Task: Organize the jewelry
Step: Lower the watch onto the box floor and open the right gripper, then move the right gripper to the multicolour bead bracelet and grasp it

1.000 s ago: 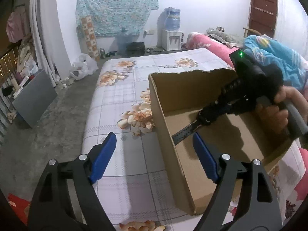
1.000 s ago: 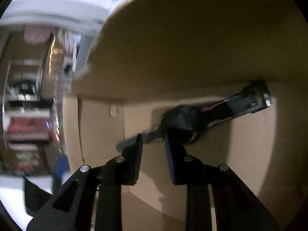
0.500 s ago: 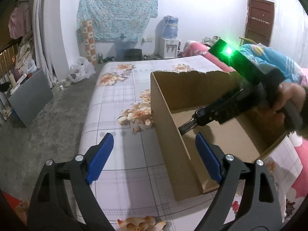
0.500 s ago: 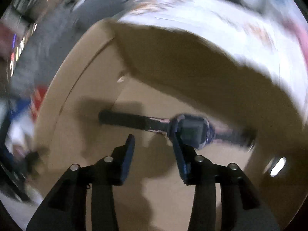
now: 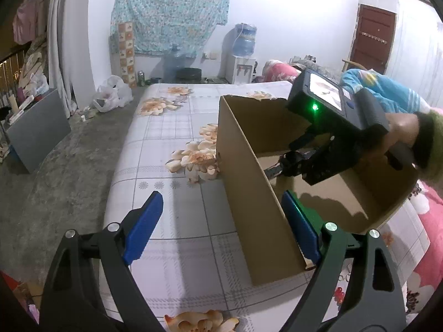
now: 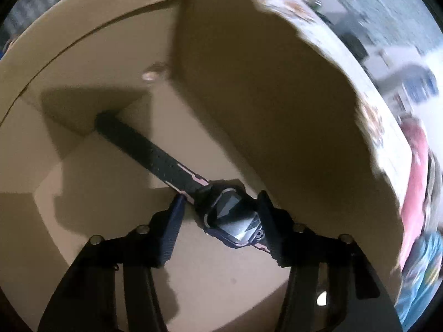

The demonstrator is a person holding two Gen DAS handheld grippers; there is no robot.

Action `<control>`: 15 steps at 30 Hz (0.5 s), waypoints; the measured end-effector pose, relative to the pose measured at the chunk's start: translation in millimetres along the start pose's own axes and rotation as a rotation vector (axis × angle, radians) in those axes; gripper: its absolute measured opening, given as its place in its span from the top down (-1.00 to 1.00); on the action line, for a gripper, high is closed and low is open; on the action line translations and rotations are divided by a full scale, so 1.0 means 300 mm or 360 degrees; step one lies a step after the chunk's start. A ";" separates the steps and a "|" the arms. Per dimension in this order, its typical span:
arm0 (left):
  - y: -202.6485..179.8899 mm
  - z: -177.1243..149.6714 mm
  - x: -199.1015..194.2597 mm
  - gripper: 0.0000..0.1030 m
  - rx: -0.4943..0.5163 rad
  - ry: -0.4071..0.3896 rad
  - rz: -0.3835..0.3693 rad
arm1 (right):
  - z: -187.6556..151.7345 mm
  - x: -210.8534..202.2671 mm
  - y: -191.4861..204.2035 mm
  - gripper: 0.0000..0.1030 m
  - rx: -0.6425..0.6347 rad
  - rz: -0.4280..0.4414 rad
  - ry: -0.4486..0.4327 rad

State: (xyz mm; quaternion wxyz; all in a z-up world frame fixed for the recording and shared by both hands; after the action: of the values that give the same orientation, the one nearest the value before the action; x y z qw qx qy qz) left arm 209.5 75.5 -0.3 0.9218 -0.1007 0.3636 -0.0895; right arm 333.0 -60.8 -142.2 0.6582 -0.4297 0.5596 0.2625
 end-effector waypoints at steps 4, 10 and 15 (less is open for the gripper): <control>0.001 -0.003 0.003 -0.62 -0.0005 0.0006 -0.0007 | -0.030 0.002 -0.066 0.01 0.0304 0.0004 0.0002; 0.005 -0.006 -0.010 -0.62 -0.0018 -0.0011 0.0007 | -0.097 -0.018 -0.088 -0.01 0.0272 -0.0036 -0.0068; 0.009 -0.003 -0.107 -0.62 -0.0062 -0.0086 0.0006 | -0.118 -0.147 -0.078 -0.12 0.0205 -0.0092 -0.0179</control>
State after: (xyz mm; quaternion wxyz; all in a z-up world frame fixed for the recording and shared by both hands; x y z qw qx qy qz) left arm 186.1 85.7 19.4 0.9293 -0.1203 0.3404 -0.0778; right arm 324.0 -96.8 -93.6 0.7222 -0.3871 0.5248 0.2305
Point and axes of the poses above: each gripper's, at about its wrist camera, not at the fingertips, and x roughly the way its jaws point, y to its left, z to its top, the point moved 7 cm from there along x, roughly the way its jaws point, and after that the axes turned 12 degrees about -x, right-handed, at the moved point
